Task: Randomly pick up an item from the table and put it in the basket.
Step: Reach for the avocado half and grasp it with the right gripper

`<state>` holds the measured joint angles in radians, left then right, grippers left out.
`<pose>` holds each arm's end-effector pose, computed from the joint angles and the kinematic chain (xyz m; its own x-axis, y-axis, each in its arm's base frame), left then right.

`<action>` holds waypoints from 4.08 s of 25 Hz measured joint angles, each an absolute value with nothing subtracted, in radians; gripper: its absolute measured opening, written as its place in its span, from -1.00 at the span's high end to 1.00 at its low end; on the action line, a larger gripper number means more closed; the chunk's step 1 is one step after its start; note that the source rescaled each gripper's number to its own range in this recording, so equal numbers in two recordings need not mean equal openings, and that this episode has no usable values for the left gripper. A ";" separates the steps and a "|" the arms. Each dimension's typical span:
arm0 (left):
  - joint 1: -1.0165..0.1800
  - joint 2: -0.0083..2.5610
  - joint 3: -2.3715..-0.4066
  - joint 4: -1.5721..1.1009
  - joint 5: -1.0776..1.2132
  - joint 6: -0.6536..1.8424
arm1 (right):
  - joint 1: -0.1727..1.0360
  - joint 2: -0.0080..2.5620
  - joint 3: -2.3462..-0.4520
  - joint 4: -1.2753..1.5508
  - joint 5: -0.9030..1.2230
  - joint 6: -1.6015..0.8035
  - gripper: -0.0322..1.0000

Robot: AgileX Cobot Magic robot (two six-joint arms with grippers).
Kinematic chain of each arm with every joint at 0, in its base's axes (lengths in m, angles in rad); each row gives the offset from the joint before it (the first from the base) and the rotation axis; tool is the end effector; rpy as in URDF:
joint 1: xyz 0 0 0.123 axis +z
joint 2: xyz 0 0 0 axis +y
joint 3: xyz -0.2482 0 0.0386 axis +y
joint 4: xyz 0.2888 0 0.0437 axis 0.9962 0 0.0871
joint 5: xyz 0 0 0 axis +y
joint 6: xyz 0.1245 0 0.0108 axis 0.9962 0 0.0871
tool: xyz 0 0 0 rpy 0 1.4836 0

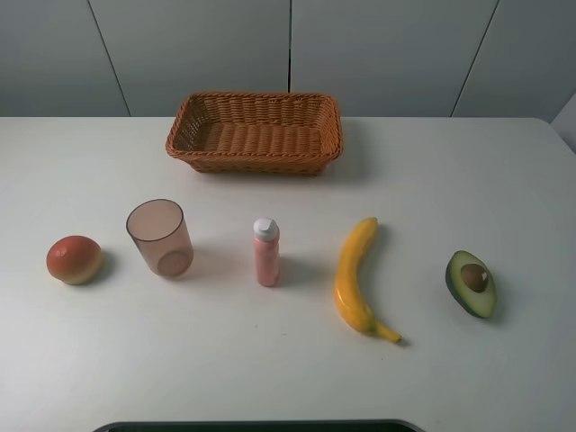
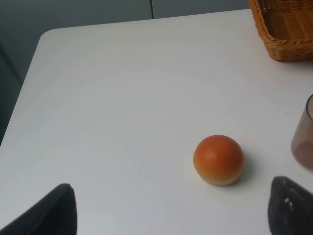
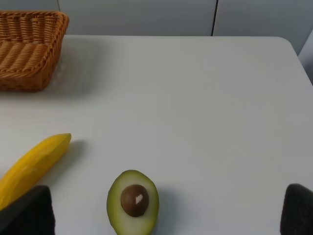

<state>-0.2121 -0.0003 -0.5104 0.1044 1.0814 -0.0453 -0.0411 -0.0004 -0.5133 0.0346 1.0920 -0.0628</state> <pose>0.0930 -0.0083 0.2831 -0.4520 0.1013 -0.8863 0.1317 0.9902 0.0460 0.0920 0.0001 0.2825 -0.4711 -0.0275 -0.8816 -0.0081 0.9996 -0.0269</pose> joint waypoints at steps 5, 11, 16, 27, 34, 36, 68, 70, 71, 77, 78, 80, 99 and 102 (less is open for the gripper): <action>-0.212 0.000 -0.510 0.104 1.081 -0.045 | -0.041 0.000 -0.513 0.035 1.092 -0.063 -0.99; -0.212 0.000 -0.510 0.104 1.081 -0.045 | -0.041 0.000 -0.513 0.035 1.092 -0.063 -0.99; -0.212 0.000 -0.510 0.104 1.081 -0.045 | -0.041 0.000 -0.513 0.035 1.092 -0.063 -0.99; -0.212 0.000 -0.510 0.104 1.081 -0.045 | -0.041 0.000 -0.513 0.035 1.092 -0.063 -0.99; -0.212 0.000 -0.510 0.104 1.081 -0.045 | -0.041 0.000 -0.513 0.035 1.092 -0.063 -0.99; -0.212 0.000 -0.510 0.104 1.081 -0.045 | -0.041 0.000 -0.513 0.035 1.092 -0.063 -0.99; -0.212 0.000 -0.510 0.104 1.081 -0.045 | -0.041 1.040 -0.894 0.074 1.068 -0.206 -1.00; -0.212 0.000 -0.510 0.104 1.081 -0.045 | -0.041 1.133 -0.868 0.093 1.033 -0.219 -1.00; -0.212 0.000 -0.510 0.104 1.081 -0.045 | -0.041 1.166 -0.850 0.100 1.012 -0.225 -1.00; -0.212 0.000 -0.510 0.104 1.081 -0.045 | -0.041 1.312 -0.701 0.168 0.839 -0.285 -1.00; -0.212 0.000 -0.510 0.104 1.081 -0.045 | -0.037 1.327 -0.671 0.172 0.808 -0.295 -1.00; -0.212 0.000 -0.510 0.104 1.081 -0.045 | -0.023 1.359 -0.616 0.176 0.749 -0.307 -1.00; -0.212 0.000 -0.510 0.104 1.081 -0.045 | 0.049 1.650 -0.548 0.201 0.504 -0.326 -1.00; -0.212 0.000 -0.510 0.104 1.081 -0.045 | 0.049 1.666 -0.548 0.204 0.493 -0.328 -1.00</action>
